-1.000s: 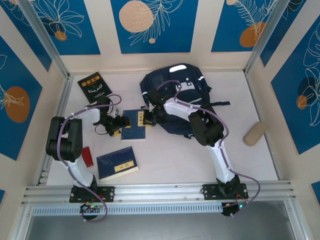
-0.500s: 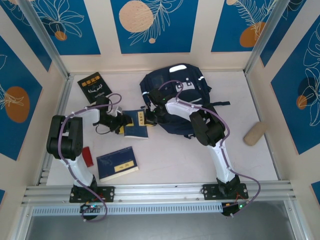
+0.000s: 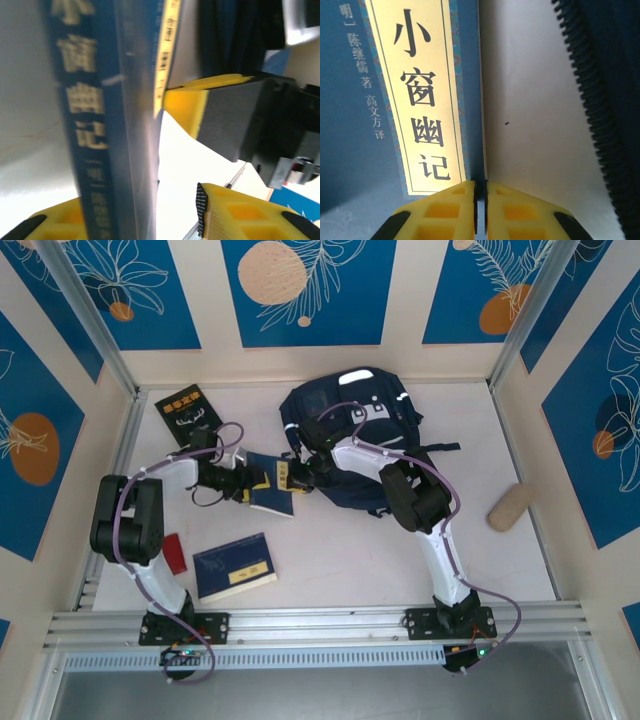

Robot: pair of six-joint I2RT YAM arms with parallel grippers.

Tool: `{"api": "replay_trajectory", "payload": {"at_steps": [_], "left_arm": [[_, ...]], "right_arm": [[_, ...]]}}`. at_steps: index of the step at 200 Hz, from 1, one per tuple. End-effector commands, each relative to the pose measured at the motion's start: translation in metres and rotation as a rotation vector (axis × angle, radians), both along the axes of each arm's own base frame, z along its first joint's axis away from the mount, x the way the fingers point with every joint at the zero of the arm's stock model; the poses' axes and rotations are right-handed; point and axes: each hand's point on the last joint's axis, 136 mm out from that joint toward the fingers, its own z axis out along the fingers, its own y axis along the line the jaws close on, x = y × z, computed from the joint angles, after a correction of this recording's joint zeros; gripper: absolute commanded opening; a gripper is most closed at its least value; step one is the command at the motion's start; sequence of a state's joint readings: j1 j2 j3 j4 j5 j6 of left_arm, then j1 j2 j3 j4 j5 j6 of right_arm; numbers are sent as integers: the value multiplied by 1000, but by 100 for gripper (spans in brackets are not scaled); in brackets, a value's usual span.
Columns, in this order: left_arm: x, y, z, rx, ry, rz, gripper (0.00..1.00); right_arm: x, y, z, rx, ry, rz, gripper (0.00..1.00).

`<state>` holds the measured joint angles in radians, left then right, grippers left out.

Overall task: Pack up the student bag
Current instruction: Pick up the book at the center of the table, then pass the book.

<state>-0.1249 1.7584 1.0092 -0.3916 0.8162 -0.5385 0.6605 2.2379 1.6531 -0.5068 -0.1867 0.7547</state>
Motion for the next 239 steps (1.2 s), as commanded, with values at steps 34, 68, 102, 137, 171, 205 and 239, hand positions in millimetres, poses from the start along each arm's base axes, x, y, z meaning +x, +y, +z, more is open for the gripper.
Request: {"api": "replay_trajectory", "payload": {"at_steps": [34, 68, 102, 137, 171, 205, 239], "left_arm": [[4, 13, 11, 137, -58, 19, 4], [13, 16, 46, 118, -124, 109, 0], [24, 11, 94, -3, -178, 251, 0], [37, 7, 146, -186, -229, 393, 0], [47, 2, 180, -347, -257, 476, 0], [52, 2, 196, -399, -275, 528, 0], [54, 1, 204, -423, -288, 537, 0]], "right_arm": [[-21, -18, 30, 16, 16, -24, 46], [-17, -29, 87, 156, -69, -120, 70], [-26, -33, 132, 344, -86, -207, 80], [-35, -21, 167, 543, -14, -269, 83], [-26, 3, 198, 735, -8, -285, 85], [-3, 24, 225, 879, -34, -282, 85], [13, 29, 229, 899, -33, -342, 79]]}}
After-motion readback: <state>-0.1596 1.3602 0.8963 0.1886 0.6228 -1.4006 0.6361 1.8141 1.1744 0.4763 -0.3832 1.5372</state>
